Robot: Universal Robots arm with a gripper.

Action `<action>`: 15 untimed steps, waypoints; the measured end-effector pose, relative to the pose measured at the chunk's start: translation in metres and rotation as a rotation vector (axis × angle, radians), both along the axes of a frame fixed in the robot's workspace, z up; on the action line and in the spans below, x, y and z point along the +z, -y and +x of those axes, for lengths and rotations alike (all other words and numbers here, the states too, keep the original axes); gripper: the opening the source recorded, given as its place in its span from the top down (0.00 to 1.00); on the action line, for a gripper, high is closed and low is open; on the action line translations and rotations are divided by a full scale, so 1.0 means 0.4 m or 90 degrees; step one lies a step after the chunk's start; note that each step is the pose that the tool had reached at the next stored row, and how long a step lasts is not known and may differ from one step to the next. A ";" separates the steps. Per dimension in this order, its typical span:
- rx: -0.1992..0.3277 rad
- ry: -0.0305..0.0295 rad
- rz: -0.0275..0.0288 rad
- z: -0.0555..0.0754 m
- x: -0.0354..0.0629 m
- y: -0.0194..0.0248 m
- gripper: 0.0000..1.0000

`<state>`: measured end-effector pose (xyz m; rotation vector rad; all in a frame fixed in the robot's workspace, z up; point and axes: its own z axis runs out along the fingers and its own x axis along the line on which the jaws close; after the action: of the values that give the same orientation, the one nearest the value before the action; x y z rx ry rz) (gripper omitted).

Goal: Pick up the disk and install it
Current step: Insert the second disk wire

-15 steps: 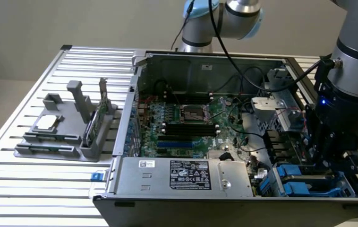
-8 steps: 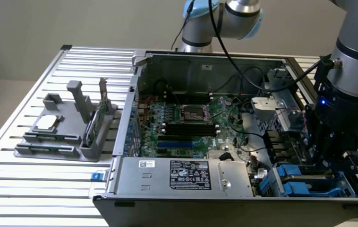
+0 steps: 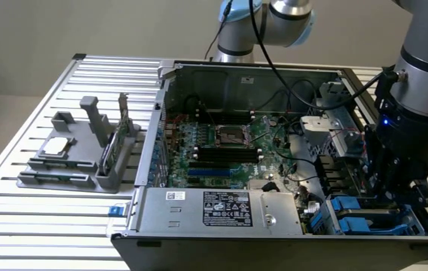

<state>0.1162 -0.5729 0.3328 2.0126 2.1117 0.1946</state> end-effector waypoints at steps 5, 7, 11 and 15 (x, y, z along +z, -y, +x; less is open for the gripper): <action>0.000 0.0001 0.0000 0.000 -0.001 0.000 0.83; 0.000 0.0001 0.0000 0.000 -0.002 0.000 0.83; 0.000 0.0001 0.0000 0.000 -0.005 0.000 0.83; 0.000 0.0001 0.0001 0.000 -0.007 0.000 0.83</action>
<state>0.1163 -0.5729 0.3301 2.0126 2.1117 0.1948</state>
